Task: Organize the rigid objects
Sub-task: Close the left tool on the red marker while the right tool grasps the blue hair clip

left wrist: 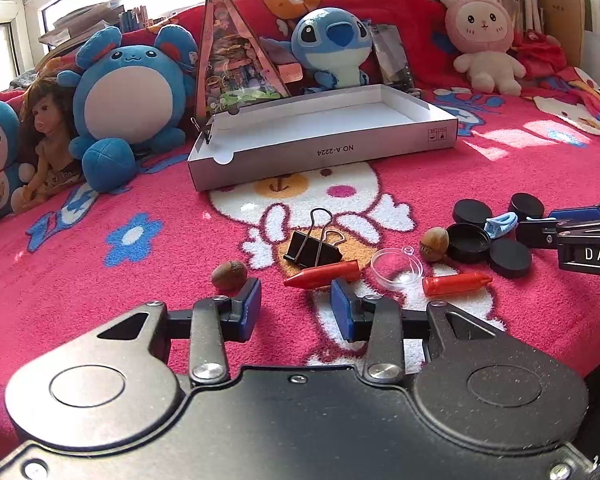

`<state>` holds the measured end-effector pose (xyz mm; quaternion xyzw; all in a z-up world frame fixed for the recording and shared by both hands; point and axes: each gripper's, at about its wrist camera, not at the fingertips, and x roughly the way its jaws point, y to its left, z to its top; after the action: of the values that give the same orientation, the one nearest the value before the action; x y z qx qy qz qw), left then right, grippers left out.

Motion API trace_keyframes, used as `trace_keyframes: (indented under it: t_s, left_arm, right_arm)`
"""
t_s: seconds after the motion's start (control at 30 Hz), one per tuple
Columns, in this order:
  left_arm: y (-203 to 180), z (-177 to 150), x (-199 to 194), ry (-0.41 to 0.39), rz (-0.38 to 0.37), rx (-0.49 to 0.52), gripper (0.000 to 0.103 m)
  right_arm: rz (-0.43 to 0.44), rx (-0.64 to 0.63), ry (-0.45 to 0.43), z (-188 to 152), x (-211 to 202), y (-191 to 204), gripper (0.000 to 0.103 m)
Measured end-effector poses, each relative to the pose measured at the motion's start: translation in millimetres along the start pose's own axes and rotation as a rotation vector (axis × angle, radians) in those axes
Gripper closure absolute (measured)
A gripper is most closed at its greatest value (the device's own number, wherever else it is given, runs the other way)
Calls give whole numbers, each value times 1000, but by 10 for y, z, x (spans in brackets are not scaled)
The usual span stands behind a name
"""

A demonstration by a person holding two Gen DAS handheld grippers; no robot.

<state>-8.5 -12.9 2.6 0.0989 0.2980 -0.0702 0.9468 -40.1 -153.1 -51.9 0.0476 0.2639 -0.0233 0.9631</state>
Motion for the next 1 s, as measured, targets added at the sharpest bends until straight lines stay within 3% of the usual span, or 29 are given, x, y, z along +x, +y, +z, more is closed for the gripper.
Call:
trace_keyframes:
  t_s: [0.2,0.27,0.33,0.7,0.83,1.0]
  left_arm:
    - [-8,11,22,-3,23,-31,57]
    - [-16,13,29,1,40,-71,44]
    - [-30,13,35,3,62,-113,39]
    - [-59,118,157,14,39,-303,44]
    - [-93,108,197,-3,58,-296,61]
    - [-55,80,154,-16,37,-265,63]
  right_arm:
    - [-1,0,-1,0,2,2,53]
    - [-1,1,-1,1,1,3,53]
    - [-5,4,-4,0,-1,-1,49]
    - [-18,15,-21,-20,-20,0,45]
    - [-25,10,-24,-29,-27,12,45]
    - [-24,1,-29,-38,-37,35,49]
